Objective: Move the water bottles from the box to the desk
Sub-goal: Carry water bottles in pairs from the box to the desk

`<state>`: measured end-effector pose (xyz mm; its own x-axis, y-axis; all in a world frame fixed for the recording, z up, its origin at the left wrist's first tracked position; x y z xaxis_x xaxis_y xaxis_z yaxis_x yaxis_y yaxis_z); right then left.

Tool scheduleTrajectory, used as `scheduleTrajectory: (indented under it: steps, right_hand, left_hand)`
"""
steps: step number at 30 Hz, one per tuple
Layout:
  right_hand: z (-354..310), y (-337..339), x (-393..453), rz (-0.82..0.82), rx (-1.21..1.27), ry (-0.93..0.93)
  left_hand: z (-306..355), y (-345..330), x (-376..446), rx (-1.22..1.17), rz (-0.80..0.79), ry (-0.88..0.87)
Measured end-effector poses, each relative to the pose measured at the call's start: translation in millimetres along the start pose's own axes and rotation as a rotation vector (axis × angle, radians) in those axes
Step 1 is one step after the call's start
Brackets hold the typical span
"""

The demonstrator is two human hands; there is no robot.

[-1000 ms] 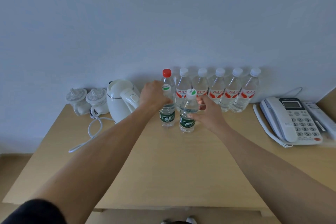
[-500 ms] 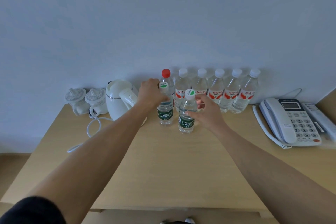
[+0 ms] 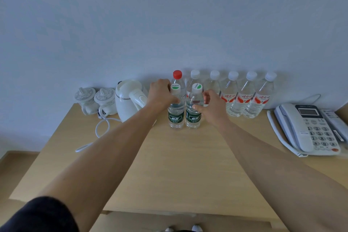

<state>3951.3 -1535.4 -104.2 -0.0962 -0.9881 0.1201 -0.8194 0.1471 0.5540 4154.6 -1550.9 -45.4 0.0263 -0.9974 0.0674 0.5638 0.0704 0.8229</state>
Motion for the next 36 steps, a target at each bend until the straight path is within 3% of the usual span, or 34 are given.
scheduleTrajectory:
  steps: [11,36]
  right_hand:
    - [4.7,1.5,2.4,-0.010,0.039,-0.033]
    - [-4.7,-0.3,-0.8,0.042,0.036,-0.043]
  left_hand:
    - [0.0,-0.7,-2.6,-0.024,0.093,-0.023]
    - [1.5,0.1,-3.0,-0.035,0.076,-0.012]
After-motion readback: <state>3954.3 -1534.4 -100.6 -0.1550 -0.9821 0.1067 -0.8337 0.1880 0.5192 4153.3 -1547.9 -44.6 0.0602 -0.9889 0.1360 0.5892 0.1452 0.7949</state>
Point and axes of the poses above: each hand's wrist, its own x-axis towards the middle knuckle, its own y-axis out of the back of the hand, z = x × y, the point moved 7 cm from there along x, towards the middle knuckle, and after that the axes turned 2 degrees about x, right-handed, at the moved point
